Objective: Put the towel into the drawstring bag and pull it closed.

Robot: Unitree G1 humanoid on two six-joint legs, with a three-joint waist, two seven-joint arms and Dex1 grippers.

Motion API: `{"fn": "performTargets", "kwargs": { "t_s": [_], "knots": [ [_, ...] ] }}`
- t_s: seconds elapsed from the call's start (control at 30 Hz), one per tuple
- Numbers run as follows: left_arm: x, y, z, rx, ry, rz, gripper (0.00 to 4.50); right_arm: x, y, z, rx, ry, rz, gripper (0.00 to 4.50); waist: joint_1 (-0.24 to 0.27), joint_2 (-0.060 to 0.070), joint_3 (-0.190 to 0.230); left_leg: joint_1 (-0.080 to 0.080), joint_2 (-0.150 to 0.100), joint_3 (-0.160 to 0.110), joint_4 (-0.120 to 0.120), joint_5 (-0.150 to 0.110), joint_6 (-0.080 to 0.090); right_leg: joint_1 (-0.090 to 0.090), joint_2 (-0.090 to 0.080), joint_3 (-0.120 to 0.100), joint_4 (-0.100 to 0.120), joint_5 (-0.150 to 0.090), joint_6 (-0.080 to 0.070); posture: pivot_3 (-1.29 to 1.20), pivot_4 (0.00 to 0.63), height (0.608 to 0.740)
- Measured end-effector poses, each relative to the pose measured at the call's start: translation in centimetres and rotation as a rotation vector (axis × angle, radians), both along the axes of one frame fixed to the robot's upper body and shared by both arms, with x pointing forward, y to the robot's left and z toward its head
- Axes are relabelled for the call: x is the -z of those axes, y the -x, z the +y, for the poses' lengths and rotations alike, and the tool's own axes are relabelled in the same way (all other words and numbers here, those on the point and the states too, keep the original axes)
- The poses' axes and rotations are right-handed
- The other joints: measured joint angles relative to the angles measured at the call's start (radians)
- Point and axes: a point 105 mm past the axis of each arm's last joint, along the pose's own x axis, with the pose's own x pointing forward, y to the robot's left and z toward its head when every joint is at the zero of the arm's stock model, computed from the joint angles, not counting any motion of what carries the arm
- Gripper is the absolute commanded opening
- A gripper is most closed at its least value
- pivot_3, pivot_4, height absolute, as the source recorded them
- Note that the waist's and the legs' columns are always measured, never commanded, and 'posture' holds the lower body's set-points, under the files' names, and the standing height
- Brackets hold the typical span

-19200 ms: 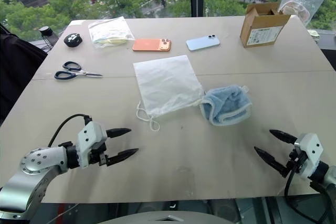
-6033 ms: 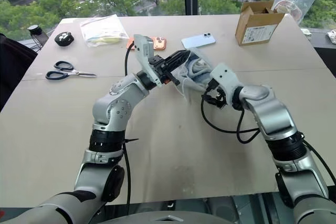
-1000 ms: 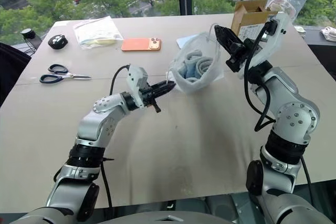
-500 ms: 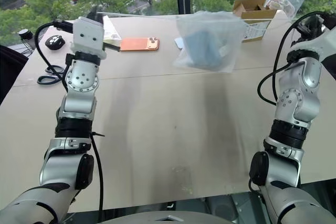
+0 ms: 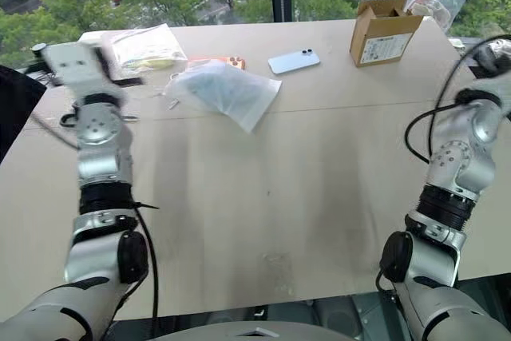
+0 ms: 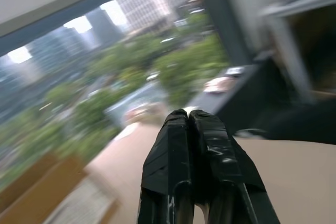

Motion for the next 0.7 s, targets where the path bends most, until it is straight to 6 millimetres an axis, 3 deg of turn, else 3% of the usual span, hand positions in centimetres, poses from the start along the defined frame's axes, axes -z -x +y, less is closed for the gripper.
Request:
{"fn": "performTargets", "kwargs": {
  "t_s": [0.07, 0.17, 0.2, 0.3, 0.4, 0.47, 0.53, 0.63, 0.7],
  "knots": [
    [0.0, -0.6, -3.6, 0.161, -0.007, 0.001, 0.09, 0.4, -0.9, 2.0, -0.094, -0.002, 0.012, 0.0, -0.003, 0.0, 0.0, 0.0, 0.0, 0.0, 0.0, 0.0, 0.0, 0.0, 0.0, 0.001, 0.0, 0.0, 0.0, 0.0, 0.15, 0.74],
    [-2.7, 0.2, -8.2, 0.424, 0.044, -0.068, 0.0, 0.7, -1.4, 3.5, -0.226, -0.003, 0.016, 0.86, -0.007, 0.0, 0.0, -0.01, 0.001, -0.002, 0.002, 0.0, 0.0, -0.008, 0.001, 0.0, 0.0, 0.0, 0.0, 0.0, 0.15, 0.74],
    [-4.3, 1.0, -10.6, 0.563, 0.06, -0.103, 0.0, 0.7, -1.5, 4.2, -0.282, 0.0, 0.011, 1.53, -0.008, 0.0, 0.0, -0.013, 0.001, -0.002, 0.003, 0.0, 0.0, -0.01, 0.001, 0.0, 0.0, 0.0, 0.0, 0.0, 0.15, 0.74],
    [-6.9, 4.3, -15.9, 0.9, 0.055, -0.152, 0.0, 0.2, -1.6, 6.1, -0.389, 0.028, -0.009, 2.78, -0.015, 0.0, 0.0, -0.013, 0.001, -0.002, 0.003, 0.0, 0.0, -0.01, 0.0, 0.0, -0.001, 0.0, 0.0, 0.0, 0.15, 0.74],
    [-7.1, 8.8, -20.9, 1.282, 0.05, -0.096, 0.0, -0.4, -1.6, 8.0, -0.499, 0.052, -0.033, 2.78, -0.026, 0.001, -0.001, -0.012, 0.001, -0.002, 0.003, 0.0, 0.0, -0.01, 0.001, 0.001, -0.001, 0.0, 0.0, 0.0, 0.15, 0.74],
    [-6.1, 11.0, -21.9, 1.462, 0.087, -0.012, 0.0, -0.7, -1.4, 7.9, -0.519, 0.052, -0.045, 2.78, -0.033, 0.001, -0.001, -0.01, 0.002, -0.001, 0.004, 0.0, 0.0, -0.009, 0.002, 0.002, 0.001, 0.0, 0.0, 0.0, 0.15, 0.74],
    [-5.6, 11.8, -21.8, 1.534, 0.112, 0.04, 0.0, -0.8, -1.4, 7.8, -0.524, 0.063, -0.043, 2.78, -0.031, 0.001, -0.001, -0.009, 0.002, -0.001, 0.005, 0.0, 0.0, -0.008, 0.003, 0.002, 0.002, 0.001, 0.0, 0.0, 0.15, 0.74],
    [-5.1, 12.6, -20.6, 1.594, 0.125, 0.111, 0.0, -0.9, -1.4, 8.2, -0.568, 0.118, -0.025, 2.78, -0.032, 0.001, -0.001, -0.006, 0.002, 0.0, 0.005, 0.0, 0.001, -0.005, 0.003, 0.003, 0.002, 0.001, 0.0, 0.0, 0.15, 0.74],
    [-3.6, 13.2, -18.7, 1.585, 0.097, 0.211, 0.0, -0.9, -1.2, 8.4, -0.624, 0.197, -0.001, 2.78, -0.031, 0.002, -0.001, -0.003, 0.002, 0.001, 0.002, 0.0, 0.001, -0.004, 0.004, 0.004, 0.0, 0.0, 0.0, 0.0, 0.15, 0.74]
  ]
}}
